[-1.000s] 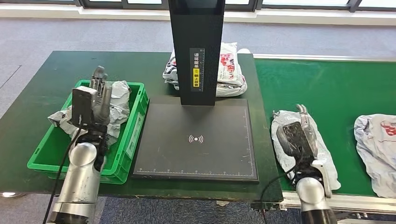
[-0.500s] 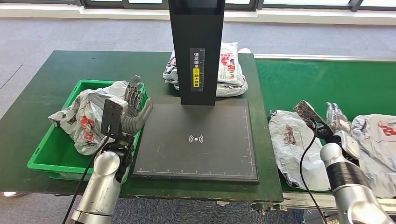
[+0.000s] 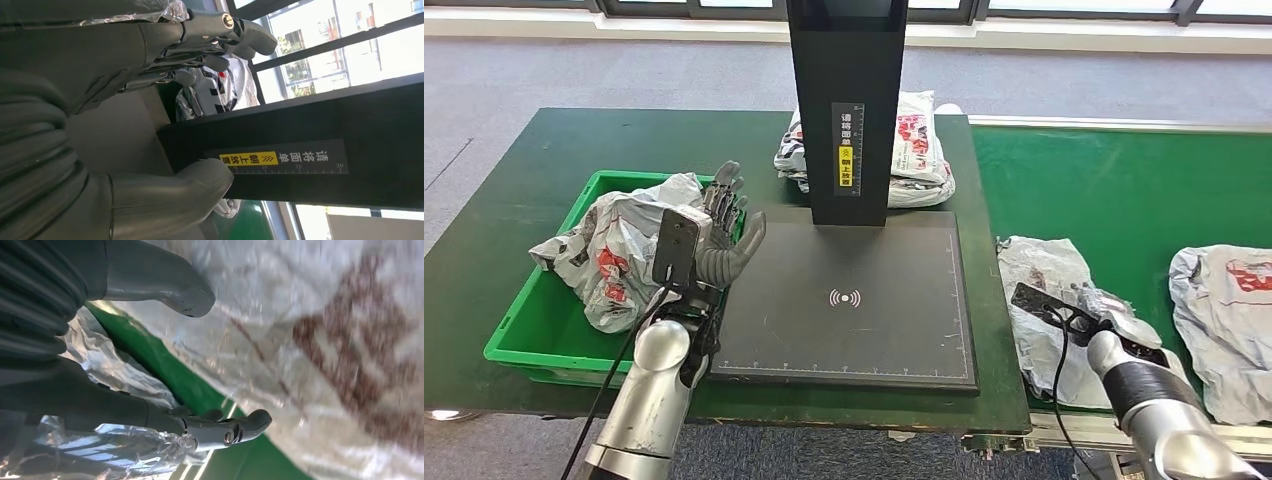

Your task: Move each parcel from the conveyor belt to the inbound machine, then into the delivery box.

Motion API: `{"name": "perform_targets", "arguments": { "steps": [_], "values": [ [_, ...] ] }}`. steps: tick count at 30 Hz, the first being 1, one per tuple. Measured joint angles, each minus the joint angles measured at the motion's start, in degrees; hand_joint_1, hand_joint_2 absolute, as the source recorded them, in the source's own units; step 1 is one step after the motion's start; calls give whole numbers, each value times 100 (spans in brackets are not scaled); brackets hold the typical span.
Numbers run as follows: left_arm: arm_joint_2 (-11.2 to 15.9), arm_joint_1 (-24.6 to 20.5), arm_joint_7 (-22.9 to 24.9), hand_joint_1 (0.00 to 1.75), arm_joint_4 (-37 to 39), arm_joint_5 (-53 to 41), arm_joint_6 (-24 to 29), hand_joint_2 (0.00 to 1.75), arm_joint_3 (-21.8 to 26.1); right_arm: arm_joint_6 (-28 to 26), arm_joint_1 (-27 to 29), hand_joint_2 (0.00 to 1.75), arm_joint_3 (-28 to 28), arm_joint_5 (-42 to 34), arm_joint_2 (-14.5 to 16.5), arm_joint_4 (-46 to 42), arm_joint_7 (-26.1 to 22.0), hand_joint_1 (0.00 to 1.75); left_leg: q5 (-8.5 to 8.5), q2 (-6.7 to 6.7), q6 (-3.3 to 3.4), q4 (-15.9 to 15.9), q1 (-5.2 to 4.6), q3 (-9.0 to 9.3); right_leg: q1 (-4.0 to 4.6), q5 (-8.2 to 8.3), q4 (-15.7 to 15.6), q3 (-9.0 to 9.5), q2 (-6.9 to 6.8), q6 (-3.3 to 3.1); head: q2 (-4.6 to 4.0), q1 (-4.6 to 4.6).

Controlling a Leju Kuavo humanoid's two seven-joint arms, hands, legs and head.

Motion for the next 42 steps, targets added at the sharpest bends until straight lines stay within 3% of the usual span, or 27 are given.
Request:
{"name": "perform_targets", "arguments": {
  "steps": [14, 18, 21, 22, 25, 42],
  "values": [
    [-17, -41, 118, 0, 98, -51, -43, 175, -85, 696, 195, 175, 751, 11, -159, 146, -253, 0, 0, 1, 0, 1, 0, 7, 0, 0, -1, 4, 0, 0, -1, 0],
    [-24, -46, 128, 0, 115, -79, -42, 175, -85, 785, 194, 175, 846, -51, -183, 183, -335, 17, 0, 2, 0, 1, 0, 10, 1, 0, -1, 8, 1, 0, 0, 0],
    [-28, -46, 129, 0, 116, -104, -39, 175, -85, 821, 186, 175, 882, -78, -182, 186, -330, 51, 0, 1, 0, 1, 1, 12, 1, 0, -1, 10, 0, 1, 0, 0],
    [-28, -46, 130, 0, 116, -111, -38, 175, -85, 826, 181, 175, 903, -81, -182, 189, -330, 91, 0, 1, 0, 1, 1, 13, 1, 0, -1, 11, 0, 1, 0, 0],
    [-28, -46, 133, 0, 116, -121, -23, 175, -85, 826, 147, 175, 944, -87, -183, 205, -331, 175, 0, 1, 1, 1, 1, 17, 1, 0, -1, 15, 0, 1, 0, 0],
    [7, 106, 205, 0, -193, -222, 114, 175, -85, 825, -33, 175, 967, -450, -232, 226, -629, 175, 0, -9, 1, 1, 1, 17, 1, -3, -2, 22, -9, 3, -1, 0]
  ]
}}
